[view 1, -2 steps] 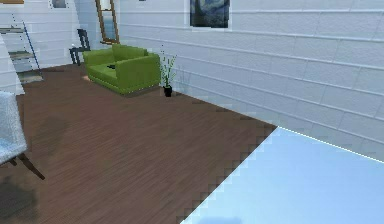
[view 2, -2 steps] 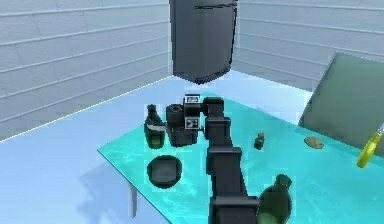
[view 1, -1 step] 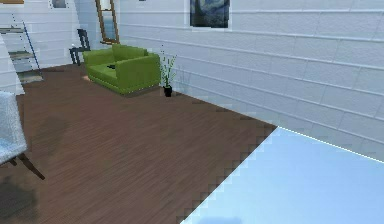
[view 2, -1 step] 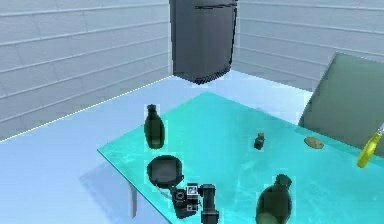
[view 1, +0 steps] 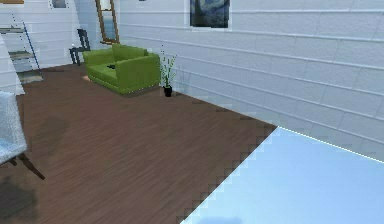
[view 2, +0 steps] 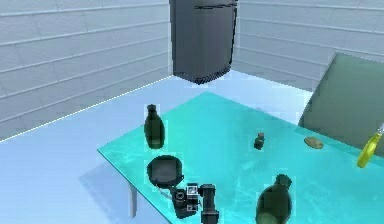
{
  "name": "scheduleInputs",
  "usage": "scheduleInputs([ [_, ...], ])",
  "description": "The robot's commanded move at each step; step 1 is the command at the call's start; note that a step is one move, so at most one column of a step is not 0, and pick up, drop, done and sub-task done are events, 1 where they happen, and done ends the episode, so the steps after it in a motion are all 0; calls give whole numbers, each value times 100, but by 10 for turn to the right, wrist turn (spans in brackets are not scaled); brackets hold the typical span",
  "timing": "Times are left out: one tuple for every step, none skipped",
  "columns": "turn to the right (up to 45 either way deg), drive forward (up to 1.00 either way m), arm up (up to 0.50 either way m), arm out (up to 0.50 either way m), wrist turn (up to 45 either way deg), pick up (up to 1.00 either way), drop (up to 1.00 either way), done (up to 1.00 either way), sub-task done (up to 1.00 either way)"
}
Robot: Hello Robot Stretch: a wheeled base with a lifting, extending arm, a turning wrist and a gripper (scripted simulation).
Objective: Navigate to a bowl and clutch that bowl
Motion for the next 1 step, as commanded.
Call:
scheduleInputs([
  [0,0,10,0,0,0,0,0,0],
])
